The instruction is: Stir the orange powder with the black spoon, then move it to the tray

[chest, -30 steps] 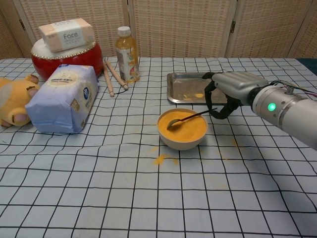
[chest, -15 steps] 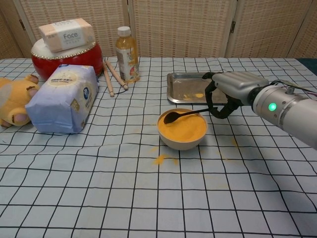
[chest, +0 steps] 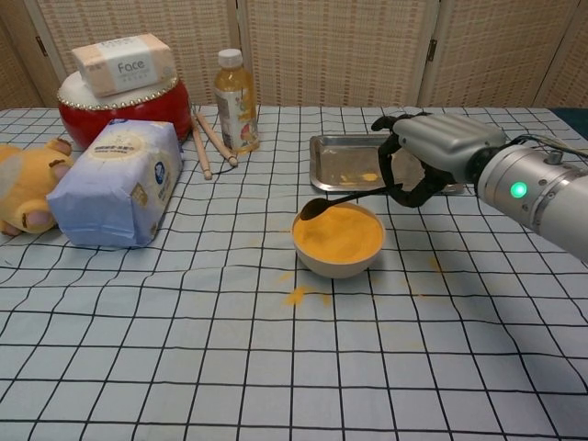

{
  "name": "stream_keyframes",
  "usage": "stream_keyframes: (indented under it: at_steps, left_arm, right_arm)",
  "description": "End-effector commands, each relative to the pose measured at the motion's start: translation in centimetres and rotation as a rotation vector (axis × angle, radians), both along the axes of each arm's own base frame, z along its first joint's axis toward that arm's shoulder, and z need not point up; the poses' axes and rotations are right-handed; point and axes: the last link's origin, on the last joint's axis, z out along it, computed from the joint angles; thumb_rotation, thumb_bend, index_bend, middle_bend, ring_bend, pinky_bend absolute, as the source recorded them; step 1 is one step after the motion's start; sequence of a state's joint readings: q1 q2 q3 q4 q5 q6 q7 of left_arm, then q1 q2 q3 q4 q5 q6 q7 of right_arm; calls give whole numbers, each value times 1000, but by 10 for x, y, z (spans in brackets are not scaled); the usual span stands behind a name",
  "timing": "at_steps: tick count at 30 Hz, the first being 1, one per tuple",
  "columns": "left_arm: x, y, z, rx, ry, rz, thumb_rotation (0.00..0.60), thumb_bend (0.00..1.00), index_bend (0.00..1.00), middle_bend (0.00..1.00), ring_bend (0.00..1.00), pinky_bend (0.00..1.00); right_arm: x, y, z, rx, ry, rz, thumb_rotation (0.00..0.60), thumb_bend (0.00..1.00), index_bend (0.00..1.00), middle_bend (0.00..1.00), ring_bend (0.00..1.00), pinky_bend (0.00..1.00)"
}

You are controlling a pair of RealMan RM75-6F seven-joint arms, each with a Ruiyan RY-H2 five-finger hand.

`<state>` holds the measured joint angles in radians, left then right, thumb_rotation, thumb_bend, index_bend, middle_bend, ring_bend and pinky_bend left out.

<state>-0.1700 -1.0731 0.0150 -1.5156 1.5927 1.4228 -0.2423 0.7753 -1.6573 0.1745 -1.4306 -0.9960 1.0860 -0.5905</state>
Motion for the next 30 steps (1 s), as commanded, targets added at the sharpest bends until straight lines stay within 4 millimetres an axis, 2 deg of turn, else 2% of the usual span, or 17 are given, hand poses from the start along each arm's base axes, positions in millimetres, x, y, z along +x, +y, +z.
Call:
stream_keyframes:
  at_steps: [1, 10, 18, 26, 30]
  left_arm:
    - [0, 0, 0, -2, 0, -1, 600, 472, 0, 0, 0, 35]
    - [1, -1, -1, -5, 3, -4, 600, 471, 0, 0, 0, 35]
    - [0, 0, -1, -1, 5, -1, 600, 472, 0, 0, 0, 35]
    - [2, 0, -3, -4, 9, -4, 600, 472, 0, 0, 0, 35]
    - [2, -1, -3, -6, 10, -7, 600, 472, 0, 0, 0, 35]
  right_arm:
    - [2, -1, 2, -11, 31, 22, 600, 492, 682, 51, 0, 45]
    - [4, -12, -7, -16, 92, 21, 600, 502, 706, 66, 0, 64]
    - [-1, -8, -9, 6, 143, 28, 600, 512, 719, 67, 0, 65]
    - [-10, 20, 13, 111, 129, -2, 600, 530, 753, 74, 0, 65]
    - [-7, 23, 21, 84, 116, 15, 600, 530, 758, 81, 0, 65]
